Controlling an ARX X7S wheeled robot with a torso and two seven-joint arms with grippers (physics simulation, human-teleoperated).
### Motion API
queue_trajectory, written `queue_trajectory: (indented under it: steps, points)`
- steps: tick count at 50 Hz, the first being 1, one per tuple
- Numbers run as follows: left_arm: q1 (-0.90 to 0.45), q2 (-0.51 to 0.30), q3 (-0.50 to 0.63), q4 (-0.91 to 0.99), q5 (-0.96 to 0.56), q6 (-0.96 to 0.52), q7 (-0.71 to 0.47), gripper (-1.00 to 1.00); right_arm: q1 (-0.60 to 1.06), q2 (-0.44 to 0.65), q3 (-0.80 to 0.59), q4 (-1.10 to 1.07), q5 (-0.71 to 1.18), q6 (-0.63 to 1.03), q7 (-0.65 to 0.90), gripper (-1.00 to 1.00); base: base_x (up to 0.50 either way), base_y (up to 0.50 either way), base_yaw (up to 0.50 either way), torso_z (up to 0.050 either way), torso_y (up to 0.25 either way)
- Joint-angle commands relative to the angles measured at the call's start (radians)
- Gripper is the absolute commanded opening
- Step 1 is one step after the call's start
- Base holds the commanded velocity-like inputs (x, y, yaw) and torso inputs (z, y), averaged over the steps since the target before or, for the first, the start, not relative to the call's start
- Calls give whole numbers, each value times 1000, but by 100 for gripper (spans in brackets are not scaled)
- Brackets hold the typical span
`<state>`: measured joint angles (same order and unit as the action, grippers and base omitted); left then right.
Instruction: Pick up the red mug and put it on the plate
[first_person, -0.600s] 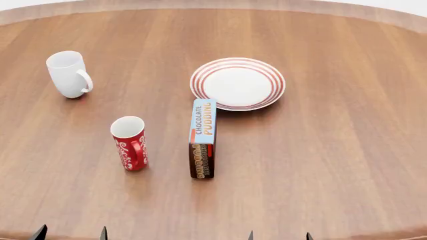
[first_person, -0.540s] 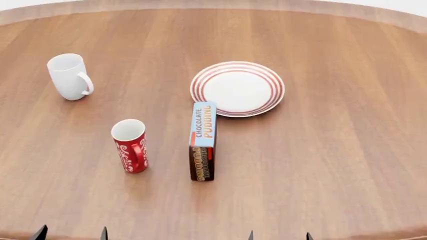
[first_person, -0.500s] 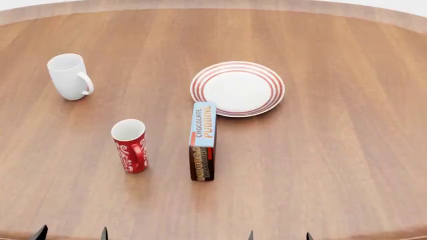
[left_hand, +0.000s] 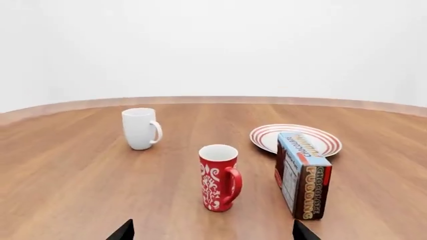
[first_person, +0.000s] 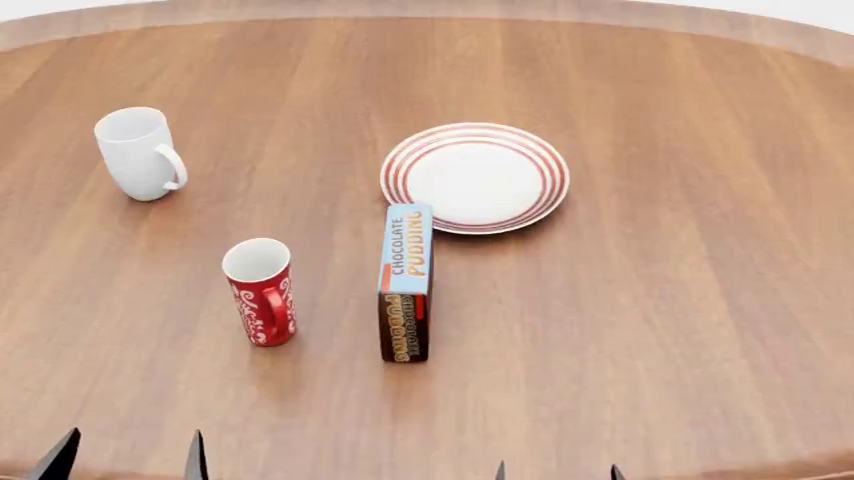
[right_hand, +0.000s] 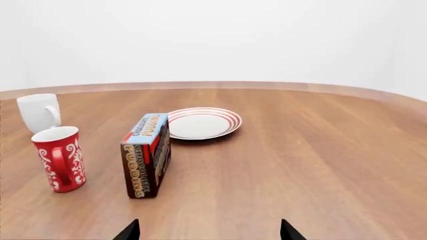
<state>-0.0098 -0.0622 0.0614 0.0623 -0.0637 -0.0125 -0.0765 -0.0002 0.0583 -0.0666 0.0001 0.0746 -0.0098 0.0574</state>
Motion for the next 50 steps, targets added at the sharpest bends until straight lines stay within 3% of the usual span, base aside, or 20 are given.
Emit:
queue_trajectory:
  steps: [1,24,25,50]
  points:
    - [-3,-25,12,88,-13,-5,-25,100,0,18,-22,0,19,-1,17,100,0,0,0,0,0]
    - [34,-77,-9,405,-23,-38,-91,100,4,43,-51,1,39,7,49,100,0,0,0,0,0]
    - [47,-93,-6,519,-18,-48,-86,100,4,44,-51,3,50,-5,40,100,0,0,0,0,0]
    - [59,-116,2,554,-40,-48,-110,100,7,66,-78,8,71,-16,62,100,0,0,0,0,0]
